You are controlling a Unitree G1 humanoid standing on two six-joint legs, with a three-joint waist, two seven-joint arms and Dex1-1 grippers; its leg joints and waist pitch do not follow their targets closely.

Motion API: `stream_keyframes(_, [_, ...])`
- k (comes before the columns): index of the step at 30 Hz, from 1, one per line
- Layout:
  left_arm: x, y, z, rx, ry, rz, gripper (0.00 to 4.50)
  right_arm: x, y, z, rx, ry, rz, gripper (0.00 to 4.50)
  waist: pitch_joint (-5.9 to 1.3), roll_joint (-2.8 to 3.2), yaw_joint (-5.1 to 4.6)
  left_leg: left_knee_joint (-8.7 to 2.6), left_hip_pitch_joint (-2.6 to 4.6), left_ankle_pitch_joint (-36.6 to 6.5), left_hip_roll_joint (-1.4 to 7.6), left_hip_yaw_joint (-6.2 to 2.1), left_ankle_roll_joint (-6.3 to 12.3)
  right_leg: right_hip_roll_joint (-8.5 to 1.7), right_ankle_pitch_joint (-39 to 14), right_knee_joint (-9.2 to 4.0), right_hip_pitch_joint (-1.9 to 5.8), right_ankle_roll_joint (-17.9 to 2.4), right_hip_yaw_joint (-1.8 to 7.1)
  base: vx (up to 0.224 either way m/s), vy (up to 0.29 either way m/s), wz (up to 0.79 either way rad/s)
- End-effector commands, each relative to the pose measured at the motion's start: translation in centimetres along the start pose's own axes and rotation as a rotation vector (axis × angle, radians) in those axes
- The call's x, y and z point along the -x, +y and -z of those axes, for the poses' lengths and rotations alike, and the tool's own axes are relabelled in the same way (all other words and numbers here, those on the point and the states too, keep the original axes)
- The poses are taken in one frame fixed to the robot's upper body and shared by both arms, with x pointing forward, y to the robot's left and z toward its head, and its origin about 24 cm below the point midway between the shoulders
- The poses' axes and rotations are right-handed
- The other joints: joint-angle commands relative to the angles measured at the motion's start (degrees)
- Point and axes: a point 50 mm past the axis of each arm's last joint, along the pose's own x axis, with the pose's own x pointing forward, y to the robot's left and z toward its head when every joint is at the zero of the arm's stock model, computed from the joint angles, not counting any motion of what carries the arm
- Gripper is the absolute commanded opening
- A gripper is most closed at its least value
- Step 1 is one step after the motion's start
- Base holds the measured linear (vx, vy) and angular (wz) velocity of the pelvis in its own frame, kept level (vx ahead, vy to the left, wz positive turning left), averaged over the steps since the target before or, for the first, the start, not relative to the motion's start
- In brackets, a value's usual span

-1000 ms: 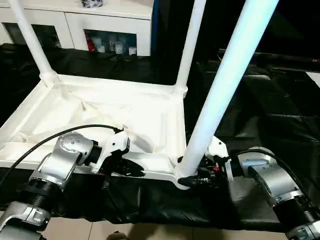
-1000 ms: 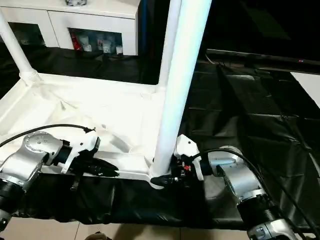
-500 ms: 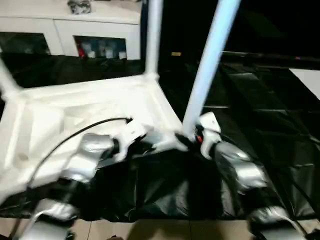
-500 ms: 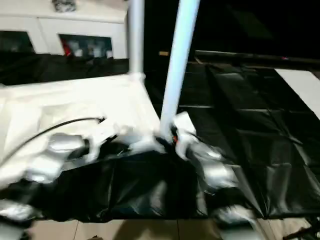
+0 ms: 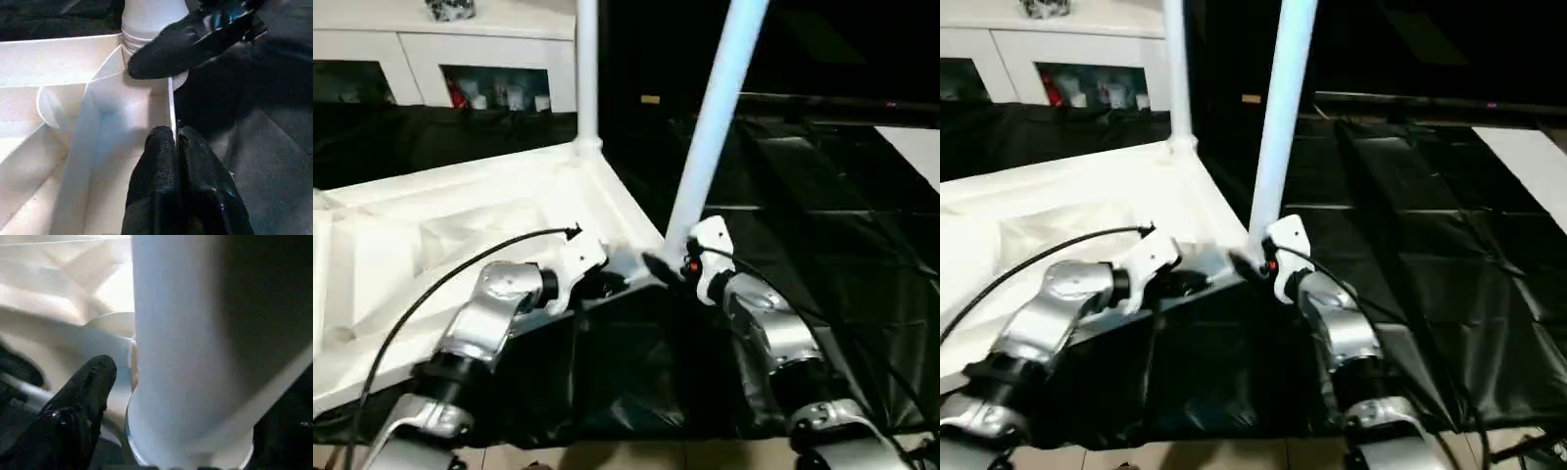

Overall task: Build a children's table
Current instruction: Rotate leg to tighten

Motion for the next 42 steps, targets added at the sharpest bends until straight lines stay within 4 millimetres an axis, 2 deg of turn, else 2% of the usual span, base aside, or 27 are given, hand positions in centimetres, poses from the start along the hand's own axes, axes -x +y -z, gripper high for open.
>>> stream_keyframes(1, [-1.2, -1.0, -1.8, -0.089, -0.053, 0.093, 0.00, -0.8, 2.3, 1.0, 0.026, 0.059, -0.163, 3.88, -3.16, 0.20, 0.23, -3.46, 0.03, -10.1, 0.70, 0.43, 3.04, -2.19, -3.8, -3.32, 2.96, -13.4, 1.70, 0.000, 0.000, 0.00])
stream_keyframes(3, [-0.6, -0.5, -1.4, -0.097, -0.020, 0.070, 0.00, -0.2, 1.5, 0.8, 0.043, 0.062, -0.170, 3.88, -3.06, 0.24, 0.23, -3.61, 0.20, -12.1, 0.82, 0.40, 2.21, -2.27, -7.1, -3.60, 2.83, -12.9, 1.74, 0.000, 0.000, 0.00])
stream_keyframes(6, [0.3, 0.4, -1.5, -0.076, -0.005, 0.002, 0.00, 0.7, 0.3, 0.3, 0.067, 0.061, -0.172, 3.88, -3.03, 0.23, 0.23, -3.63, 0.24, -12.7, 0.87, 0.37, 1.92, -2.29, -8.0, -3.63, 2.78, -12.8, 1.75, 0.000, 0.000, 0.00])
stream_keyframes(8, [0.7, 0.4, -1.7, -0.027, -0.030, 0.016, 0.55, 0.9, -0.1, 0.1, 0.077, 0.056, -0.165, 3.89, -3.05, 0.08, 0.33, -3.59, 0.15, -11.9, 0.84, 0.40, 1.75, -2.33, -7.7, -3.53, 2.77, -13.1, 1.78, 0.000, 0.000, 0.00])
stream_keyframes(10, [0.8, 0.3, -1.7, -0.022, -0.026, 0.025, 0.58, 1.0, -0.1, 0.1, 0.079, 0.056, -0.166, 3.89, -3.08, 0.09, 0.38, -3.57, 0.13, -11.7, 0.82, 0.39, 1.67, -2.37, -7.8, -3.52, 2.79, -13.1, 1.74, 0.000, 0.000, 0.00])
stream_keyframes(11, [0.9, 0.3, -1.6, -0.025, -0.020, 0.031, 0.83, 1.0, -0.2, 0.1, 0.080, 0.057, -0.169, 3.89, -3.11, 0.04, 0.34, -3.58, 0.02, -11.2, 0.85, 0.30, 1.69, -2.34, -6.8, -3.39, 2.88, -13.4, 1.68, 0.000, 0.000, 0.00])
stream_keyframes(13, [1.0, 0.4, -1.4, -0.041, -0.001, 0.019, 1.00, 1.0, -0.1, 0.2, 0.083, 0.059, -0.180, 3.89, -3.09, -0.12, 0.16, -3.57, -0.23, -10.7, 0.73, 0.26, 1.97, -2.23, -6.0, -3.31, 3.04, -13.3, 1.63, 0.000, 0.000, 0.00])
stream_keyframes(16, [1.3, 0.3, -0.5, -0.028, 0.054, 0.039, 1.00, 1.0, 0.0, 0.2, 0.087, 0.062, -0.196, 3.89, -3.20, -0.05, 0.13, -3.43, -0.10, -9.4, 0.70, 0.30, 2.40, -2.21, -4.6, -3.14, 3.01, -13.3, 1.66, 0.000, 0.000, 0.00])
stream_keyframes(19, [1.5, 0.4, -0.3, -0.013, 0.063, 0.040, 1.00, 1.0, 0.1, 0.3, 0.089, 0.062, -0.199, 3.89, -3.28, 0.04, 0.12, -3.28, 0.03, -8.4, 0.68, 0.39, 2.68, -2.11, -2.1, -2.88, 3.01, -14.2, 1.68, 0.000, 0.000, 0.00])
stream_keyframes(23, [1.5, 0.1, -0.2, 0.014, 0.054, 0.075, 1.00, 1.0, 0.1, 0.3, 0.089, 0.064, -0.205, 3.89, -3.17, 0.03, 0.13, -3.37, 0.12, -9.8, 0.72, 0.42, 2.25, -2.18, -3.9, -3.06, 2.97, -14.4, 1.71, 0.000, 0.000, 0.00])
stream_keyframes(28, [0.7, 0.1, -0.2, 0.033, 0.048, 0.084, 1.00, 1.0, 0.1, 0.3, 0.093, 0.065, -0.209, 3.89, -3.19, -0.07, 0.17, -3.32, 0.04, -9.6, 0.63, 0.44, 2.28, -2.14, -3.7, -3.07, 3.05, -14.3, 1.71, 0.000, 0.000, 0.00])
stream_keyframes(32, [0.1, 0.2, -0.1, 0.032, 0.072, 0.094, 1.00, 1.0, 0.0, 0.3, 0.099, 0.069, -0.208, 3.89, -3.24, 0.21, 0.27, -3.29, 0.12, -9.4, 0.64, 0.39, 2.33, -2.19, -3.1, -3.02, 3.07, -14.4, 1.71, 0.000, 0.000, 0.00])
stream_keyframes(35, [0.0, 0.3, 0.0, 0.023, 0.096, 0.095, 1.00, 1.0, 0.0, 0.3, 0.100, 0.069, -0.208, 3.89, -3.31, 0.15, 0.21, -3.26, 0.13, -9.3, 0.65, 0.39, 2.33, -2.16, -2.6, -3.00, 3.12, -14.4, 1.70, 0.000, 0.000, 0.00])
stream_keyframes(36, [0.0, 0.4, 0.1, 0.023, 0.103, 0.092, 0.71, 1.1, 0.0, 0.3, 0.101, 0.069, -0.207, 3.89, -3.29, 0.13, 0.20, -3.24, 0.08, -9.2, 0.64, 0.38, 2.36, -2.18, -2.4, -2.97, 3.15, -14.5, 1.71, 0.000, 0.000, 0.00])
stream_keyframes(37, [0.0, 0.5, 0.1, 0.023, 0.107, 0.090, 0.64, 1.1, 0.0, 0.3, 0.102, 0.069, -0.207, 3.89, -3.30, 0.39, 0.25, -3.24, 0.07, -9.3, 0.65, 0.35, 2.32, -2.24, -2.4, -2.96, 3.19, -14.6, 1.71, 0.000, 0.000, 0.00])
stream_keyframes(39, [0.2, 0.6, 0.2, 0.033, 0.111, 0.096, 0.58, 1.2, -0.1, 0.3, 0.105, 0.070, -0.205, 3.89, -3.30, 0.28, 0.19, -3.22, 0.10, -9.2, 0.60, 0.39, 2.30, -2.10, -2.0, -2.96, 3.15, -14.8, 1.68, 0.000, 0.000, 0.00])
stream_keyframes(42, [0.5, 0.5, 0.4, 0.045, 0.115, 0.129, 0.23, 1.4, -0.2, 0.3, 0.110, 0.071, -0.200, 3.89, -3.32, 0.39, 0.26, -3.24, 0.09, -9.3, 0.61, 0.34, 2.18, -2.18, -1.9, -2.91, 3.23, -14.9, 1.66, 0.000, 0.000, 0.00])
